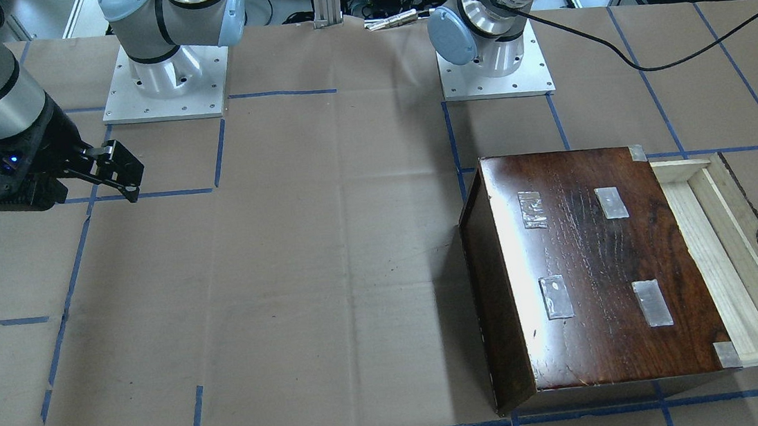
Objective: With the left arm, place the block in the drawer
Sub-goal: 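Release the handle and move the left gripper above the yellow cube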
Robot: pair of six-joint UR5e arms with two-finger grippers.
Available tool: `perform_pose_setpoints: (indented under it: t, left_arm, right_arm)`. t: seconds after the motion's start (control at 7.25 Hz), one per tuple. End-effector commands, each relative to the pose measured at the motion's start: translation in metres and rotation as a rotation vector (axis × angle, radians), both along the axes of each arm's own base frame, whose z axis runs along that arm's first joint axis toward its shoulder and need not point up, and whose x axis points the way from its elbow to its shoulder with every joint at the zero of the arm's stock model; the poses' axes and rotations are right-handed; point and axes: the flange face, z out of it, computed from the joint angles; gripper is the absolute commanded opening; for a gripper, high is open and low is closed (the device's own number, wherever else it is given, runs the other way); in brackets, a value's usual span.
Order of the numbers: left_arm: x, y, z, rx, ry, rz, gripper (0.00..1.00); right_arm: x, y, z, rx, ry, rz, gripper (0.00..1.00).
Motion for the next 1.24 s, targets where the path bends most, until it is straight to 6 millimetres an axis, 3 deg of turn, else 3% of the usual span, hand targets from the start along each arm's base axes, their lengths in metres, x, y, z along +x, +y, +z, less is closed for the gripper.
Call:
perform_pose_setpoints:
  t: [0.0,0.14,0.28,0.55,1.1]
  left_arm:
    - [0.027,-0.009,0.004,0.004,-0.021,0.004,0.99]
    - [0.050,-0.005,0.003,-0.003,-0.027,-0.003,0.99]
    - [0.061,-0.010,0.005,-0.016,-0.041,-0.030,0.99]
    - [0.083,-0.033,0.009,-0.046,-0.070,-0.050,0.99]
    - [0.123,-0.076,-0.018,-0.072,-0.090,-0.087,0.99]
  right_arm:
    - [0.000,0.000,0.000,0.000,0.000,0.000,1.00]
    - [0.000,0.000,0.000,0.000,0.000,0.000,1.00]
    - [0.000,0.000,0.000,0.002,0.000,0.000,1.00]
    - [0.000,0.000,0.000,0.000,0.000,0.000,1.00]
    - [0.000,0.000,0.000,0.000,-0.002,0.000,1.00]
